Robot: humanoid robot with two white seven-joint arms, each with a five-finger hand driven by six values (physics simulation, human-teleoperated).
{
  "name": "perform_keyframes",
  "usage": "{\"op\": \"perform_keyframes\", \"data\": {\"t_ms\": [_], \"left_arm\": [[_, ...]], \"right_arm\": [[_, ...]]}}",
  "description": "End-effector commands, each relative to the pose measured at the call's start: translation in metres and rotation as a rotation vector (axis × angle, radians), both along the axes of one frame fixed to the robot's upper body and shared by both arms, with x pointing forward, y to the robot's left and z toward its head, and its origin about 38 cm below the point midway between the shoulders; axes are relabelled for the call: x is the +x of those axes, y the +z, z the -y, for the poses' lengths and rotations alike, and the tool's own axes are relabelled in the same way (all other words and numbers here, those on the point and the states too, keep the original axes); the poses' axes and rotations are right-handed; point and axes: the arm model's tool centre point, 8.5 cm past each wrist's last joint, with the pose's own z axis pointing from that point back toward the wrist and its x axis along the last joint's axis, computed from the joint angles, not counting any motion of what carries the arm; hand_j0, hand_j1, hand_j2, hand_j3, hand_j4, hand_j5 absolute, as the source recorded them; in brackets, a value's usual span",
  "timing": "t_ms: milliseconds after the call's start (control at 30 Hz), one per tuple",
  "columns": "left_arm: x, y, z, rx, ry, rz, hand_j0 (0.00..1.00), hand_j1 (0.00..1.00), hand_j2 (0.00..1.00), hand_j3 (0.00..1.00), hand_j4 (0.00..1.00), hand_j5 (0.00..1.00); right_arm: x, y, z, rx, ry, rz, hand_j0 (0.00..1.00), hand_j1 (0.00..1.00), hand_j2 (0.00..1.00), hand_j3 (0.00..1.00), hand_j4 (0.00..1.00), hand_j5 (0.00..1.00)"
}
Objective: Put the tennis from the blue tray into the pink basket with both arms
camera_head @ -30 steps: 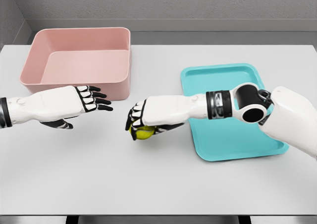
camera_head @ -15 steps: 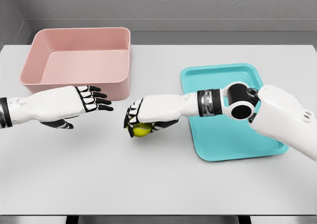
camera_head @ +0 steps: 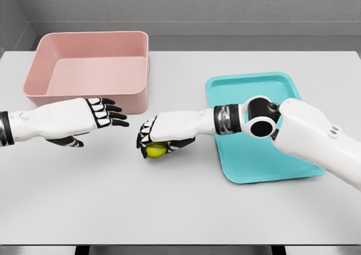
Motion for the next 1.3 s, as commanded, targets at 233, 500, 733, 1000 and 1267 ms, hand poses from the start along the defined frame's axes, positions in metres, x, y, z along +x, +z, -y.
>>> {"op": "perform_keyframes", "data": {"t_ms": [233,500,733,1000,1267], "left_arm": [[0.000,0.000,0.000,-0.005,0.001,-0.003,1.00,1.00,1.00,1.00,1.00,1.00],[0.000,0.000,0.000,-0.005,0.001,-0.005,1.00,1.00,1.00,1.00,1.00,1.00],[-0.001,0.000,-0.005,0.010,0.009,-0.008,1.00,1.00,1.00,1.00,1.00,1.00],[-0.001,0.003,-0.006,0.011,0.011,-0.003,1.00,1.00,1.00,1.00,1.00,1.00],[0.001,0.011,-0.013,0.010,0.026,0.008,1.00,1.00,1.00,1.00,1.00,1.00]], "right_arm": [[0.002,-0.008,-0.009,-0.010,0.001,-0.020,0.53,0.53,0.53,0.53,0.53,0.53],[0.004,-0.013,-0.010,-0.025,-0.003,-0.027,0.53,0.53,0.53,0.53,0.53,0.53],[0.005,-0.014,-0.011,-0.021,-0.008,-0.030,0.64,0.64,0.64,0.64,0.64,0.64],[0.009,-0.013,-0.013,-0.021,-0.060,-0.034,1.00,1.00,1.00,1.00,1.00,1.00],[0.012,0.012,0.037,0.010,-0.024,0.030,1.00,1.00,1.00,1.00,1.00,1.00]]}}
